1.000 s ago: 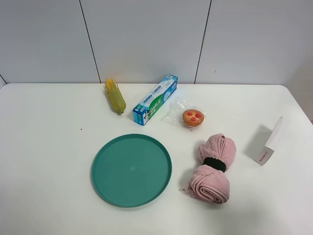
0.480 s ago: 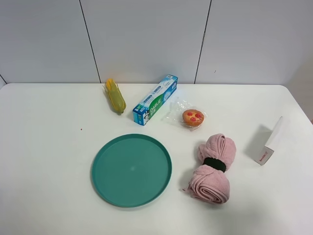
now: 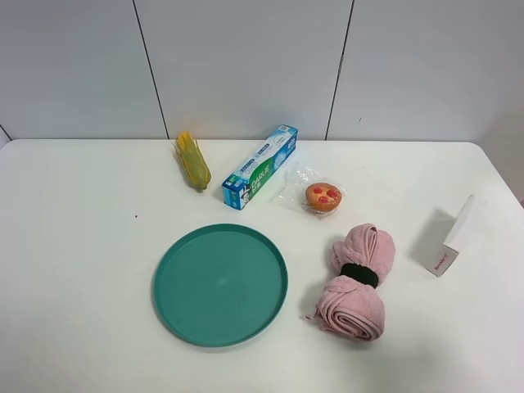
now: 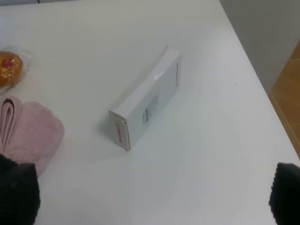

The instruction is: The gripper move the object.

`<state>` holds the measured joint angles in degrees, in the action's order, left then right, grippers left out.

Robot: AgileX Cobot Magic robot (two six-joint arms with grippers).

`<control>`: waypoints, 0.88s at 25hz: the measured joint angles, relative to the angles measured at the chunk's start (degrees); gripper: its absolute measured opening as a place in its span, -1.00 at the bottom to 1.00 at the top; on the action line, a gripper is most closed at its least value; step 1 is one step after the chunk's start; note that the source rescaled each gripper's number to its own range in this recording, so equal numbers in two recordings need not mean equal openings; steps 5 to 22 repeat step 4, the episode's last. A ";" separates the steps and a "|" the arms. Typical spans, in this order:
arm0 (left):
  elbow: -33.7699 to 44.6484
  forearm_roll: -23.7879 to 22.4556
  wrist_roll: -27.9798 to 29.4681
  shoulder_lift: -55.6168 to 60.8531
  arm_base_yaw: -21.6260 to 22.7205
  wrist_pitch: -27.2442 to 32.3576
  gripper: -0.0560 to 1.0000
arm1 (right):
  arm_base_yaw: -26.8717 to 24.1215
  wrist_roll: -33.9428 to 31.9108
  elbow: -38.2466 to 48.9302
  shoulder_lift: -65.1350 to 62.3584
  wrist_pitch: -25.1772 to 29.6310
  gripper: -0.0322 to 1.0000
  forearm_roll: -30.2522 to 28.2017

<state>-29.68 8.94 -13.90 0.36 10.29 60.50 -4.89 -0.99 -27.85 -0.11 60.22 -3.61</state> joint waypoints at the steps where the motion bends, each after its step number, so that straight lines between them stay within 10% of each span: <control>1: 0.00 0.00 0.00 0.00 0.00 0.00 1.00 | 0.00 0.00 0.00 0.00 0.00 1.00 0.00; 22: 0.00 0.00 0.00 0.00 0.00 0.00 1.00 | 0.00 0.00 0.00 0.00 0.00 1.00 0.00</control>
